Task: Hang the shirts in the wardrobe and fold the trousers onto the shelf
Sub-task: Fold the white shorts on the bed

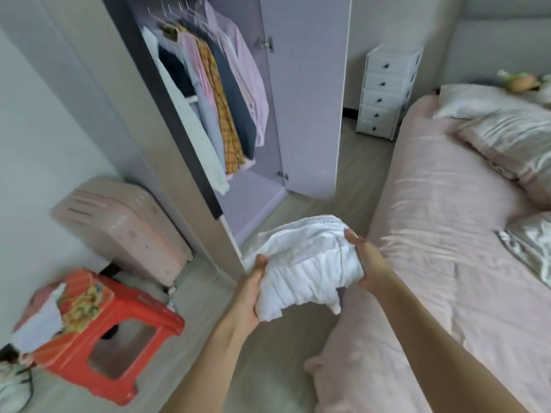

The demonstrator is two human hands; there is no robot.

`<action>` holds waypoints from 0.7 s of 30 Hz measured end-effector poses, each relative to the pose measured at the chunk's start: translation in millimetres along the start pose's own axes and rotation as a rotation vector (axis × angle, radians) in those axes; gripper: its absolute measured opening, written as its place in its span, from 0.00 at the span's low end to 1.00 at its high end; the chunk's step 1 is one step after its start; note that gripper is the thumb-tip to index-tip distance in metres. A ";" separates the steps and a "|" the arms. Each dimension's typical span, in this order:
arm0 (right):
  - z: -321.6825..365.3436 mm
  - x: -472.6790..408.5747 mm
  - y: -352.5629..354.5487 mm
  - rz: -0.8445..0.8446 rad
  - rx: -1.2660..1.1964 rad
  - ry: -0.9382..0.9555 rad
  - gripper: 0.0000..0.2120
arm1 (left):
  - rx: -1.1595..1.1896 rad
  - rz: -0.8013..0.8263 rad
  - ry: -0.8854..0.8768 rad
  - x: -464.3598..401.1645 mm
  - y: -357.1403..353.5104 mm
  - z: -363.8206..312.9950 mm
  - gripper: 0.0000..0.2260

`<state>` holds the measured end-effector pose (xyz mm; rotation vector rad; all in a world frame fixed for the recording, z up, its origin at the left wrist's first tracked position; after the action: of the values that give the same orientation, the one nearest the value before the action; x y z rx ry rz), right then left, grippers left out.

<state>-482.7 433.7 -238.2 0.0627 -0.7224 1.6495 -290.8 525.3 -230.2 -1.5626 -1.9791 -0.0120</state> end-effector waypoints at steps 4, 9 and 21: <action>37.8 -26.2 -35.0 -0.251 -0.017 0.229 0.07 | -0.128 0.023 -0.128 -30.8 -6.1 -62.7 0.23; 89.8 -60.6 -44.6 -0.254 -0.058 0.197 0.14 | -0.161 0.004 -0.203 -79.8 -42.9 -128.2 0.23; 347.0 -251.0 -135.9 -0.197 0.186 0.624 0.19 | 0.112 -0.080 -0.454 -291.8 -150.3 -356.9 0.26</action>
<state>-424.1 50.3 -11.3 -0.2342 -0.0838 1.4292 -228.7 92.1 -21.2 -1.5089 -2.3381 0.4505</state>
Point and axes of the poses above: each hand's wrist, its own x-axis away from the middle knuckle, its own y-axis out of the back of the hand, z = x × y, the point moved 5 cm from there along -x, towards the middle knuckle
